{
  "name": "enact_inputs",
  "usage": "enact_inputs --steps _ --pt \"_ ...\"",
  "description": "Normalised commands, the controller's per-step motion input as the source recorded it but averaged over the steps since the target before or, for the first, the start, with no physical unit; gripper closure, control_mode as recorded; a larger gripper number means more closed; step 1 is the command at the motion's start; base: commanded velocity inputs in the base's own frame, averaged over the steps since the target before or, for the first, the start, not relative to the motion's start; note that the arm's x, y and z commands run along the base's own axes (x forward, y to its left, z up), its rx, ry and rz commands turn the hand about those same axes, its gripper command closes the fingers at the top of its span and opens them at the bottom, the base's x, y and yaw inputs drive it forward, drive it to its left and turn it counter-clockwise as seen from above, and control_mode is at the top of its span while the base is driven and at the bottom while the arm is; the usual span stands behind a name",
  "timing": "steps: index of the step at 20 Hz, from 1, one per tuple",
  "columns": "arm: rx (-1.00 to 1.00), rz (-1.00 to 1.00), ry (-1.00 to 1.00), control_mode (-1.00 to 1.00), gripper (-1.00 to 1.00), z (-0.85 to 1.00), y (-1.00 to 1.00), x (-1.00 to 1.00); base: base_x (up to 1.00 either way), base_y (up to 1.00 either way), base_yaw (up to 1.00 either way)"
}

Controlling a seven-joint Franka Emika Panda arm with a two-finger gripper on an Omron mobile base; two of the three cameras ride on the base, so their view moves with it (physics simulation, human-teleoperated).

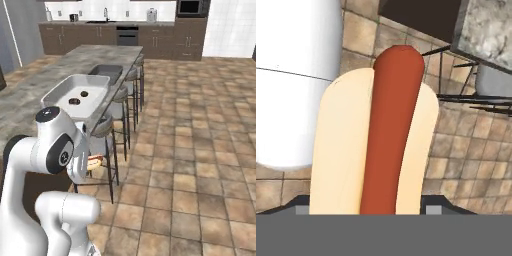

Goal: Place the cold items (potato and kiwi) from the fridge in one tupperware on the dining counter. Place the warm items (kebab skewer and hot dog) in the stove area in another tupperware.

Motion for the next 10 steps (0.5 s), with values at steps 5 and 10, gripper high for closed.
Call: enact_inputs --steps 5,10 --pt "0.0 0.0 0.0 1.0 1.0 0.0 0.0 0.0 0.93 -0.97 0.0" --pt "0.0 0.0 0.0 1.0 1.0 0.0 0.0 0.0 1.0 -0.3 0.0"
